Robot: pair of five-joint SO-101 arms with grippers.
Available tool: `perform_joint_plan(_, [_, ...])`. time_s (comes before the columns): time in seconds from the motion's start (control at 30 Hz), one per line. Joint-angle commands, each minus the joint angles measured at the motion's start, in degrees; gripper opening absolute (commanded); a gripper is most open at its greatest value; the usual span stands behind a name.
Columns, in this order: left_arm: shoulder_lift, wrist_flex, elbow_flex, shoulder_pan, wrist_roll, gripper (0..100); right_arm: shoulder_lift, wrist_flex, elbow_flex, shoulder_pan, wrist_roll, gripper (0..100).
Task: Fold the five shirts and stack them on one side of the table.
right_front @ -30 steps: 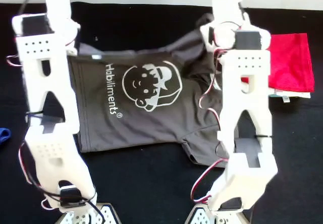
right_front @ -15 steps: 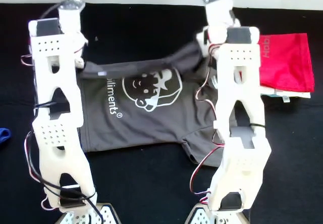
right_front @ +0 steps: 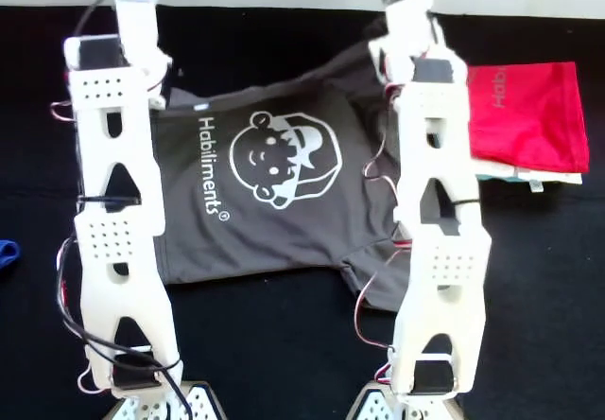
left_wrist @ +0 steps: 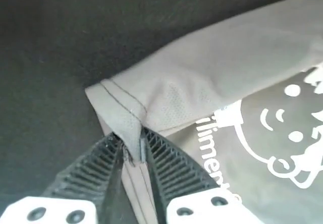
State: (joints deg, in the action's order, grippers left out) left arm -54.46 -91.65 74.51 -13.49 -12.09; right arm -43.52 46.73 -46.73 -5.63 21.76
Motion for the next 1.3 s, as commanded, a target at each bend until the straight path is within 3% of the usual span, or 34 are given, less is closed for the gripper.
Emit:
perform_joint_plan(0.0, [-1.63, 2.90, 2.33, 0.57, -0.09, 1, -1.19, -1.45, -3.47, 0.48, -0.18, 0.5])
perform_joint_plan(0.27, [-3.91, 5.36, 2.33, 0.75, -0.09, 1, -2.07, 3.47, -2.68, 0.66, -0.18, 0.5])
perform_joint_plan(0.53, [-5.05, -2.20, 2.24, 0.75, -0.18, 1, -4.53, 15.43, 0.22, 0.48, -0.09, 0.5])
perform_joint_plan(0.93, [-10.24, -6.15, 2.42, 1.63, -0.26, 1, -11.74, 12.53, -0.13, 4.00, -0.26, 0.5])
perform_joint_plan(1.27, [-0.66, -9.32, 4.35, 1.36, -0.26, 1, -6.64, 30.81, -20.18, 4.26, -0.35, 0.5])
